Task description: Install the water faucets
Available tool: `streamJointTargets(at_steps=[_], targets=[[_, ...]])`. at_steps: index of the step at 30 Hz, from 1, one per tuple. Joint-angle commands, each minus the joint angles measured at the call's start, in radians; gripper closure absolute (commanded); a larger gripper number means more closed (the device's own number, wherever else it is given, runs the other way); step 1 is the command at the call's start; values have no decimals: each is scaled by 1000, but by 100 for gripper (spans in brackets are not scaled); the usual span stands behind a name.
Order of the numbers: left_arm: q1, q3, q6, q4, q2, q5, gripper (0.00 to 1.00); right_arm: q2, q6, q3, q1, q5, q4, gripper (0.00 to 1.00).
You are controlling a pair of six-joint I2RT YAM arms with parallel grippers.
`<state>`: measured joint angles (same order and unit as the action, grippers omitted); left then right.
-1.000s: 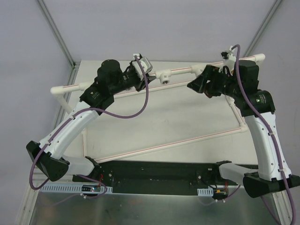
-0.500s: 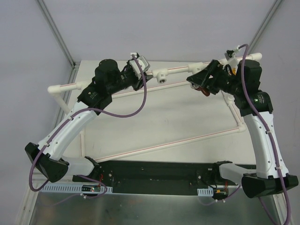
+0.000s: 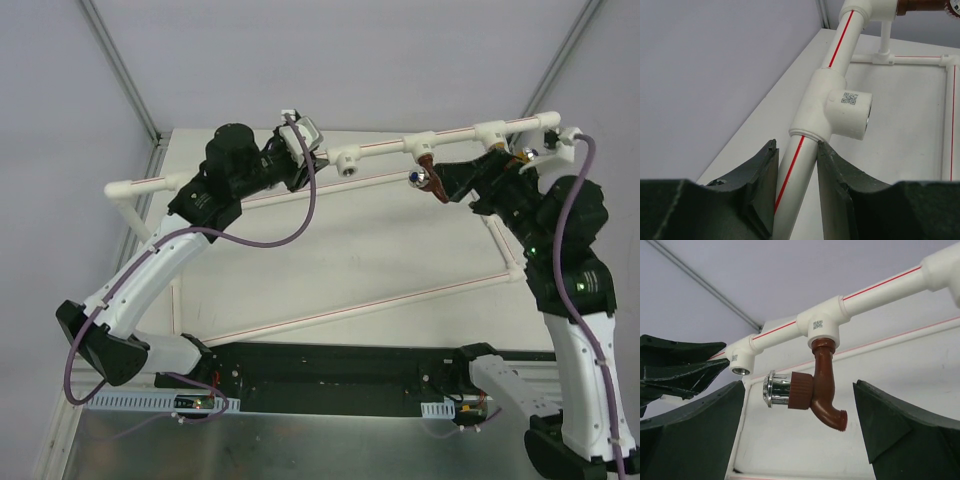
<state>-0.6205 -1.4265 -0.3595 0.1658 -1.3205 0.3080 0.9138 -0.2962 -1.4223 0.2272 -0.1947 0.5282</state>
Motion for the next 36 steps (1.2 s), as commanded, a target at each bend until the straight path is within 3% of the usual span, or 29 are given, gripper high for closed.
streamJointTargets(at_steps=[1,6,13,18,22,23,26,32,36], targets=[[-5,75,77,483,-163,-56,81,-176,35,115,1,143,-230,1],[-4,-49,38,483,-247,-130,78,-358,-1,221,1,49,-255,1],[1,-357,-50,485,-466,-294,75,-576,-80,345,1,-18,-165,1],[8,-512,-73,483,-559,-326,71,-653,-75,372,1,-15,-53,1],[10,-537,-64,482,-566,-336,53,-700,-80,402,1,-18,-2,1],[10,-535,-52,482,-553,-328,32,-711,-83,416,0,-17,4,1],[8,-542,10,477,-484,-310,3,-751,-103,467,0,-11,7,1],[4,-601,109,471,-320,-310,1,-809,-164,592,1,-40,1,1],[2,-516,233,471,-179,-281,1,-846,-187,654,-2,-32,-7,1]])
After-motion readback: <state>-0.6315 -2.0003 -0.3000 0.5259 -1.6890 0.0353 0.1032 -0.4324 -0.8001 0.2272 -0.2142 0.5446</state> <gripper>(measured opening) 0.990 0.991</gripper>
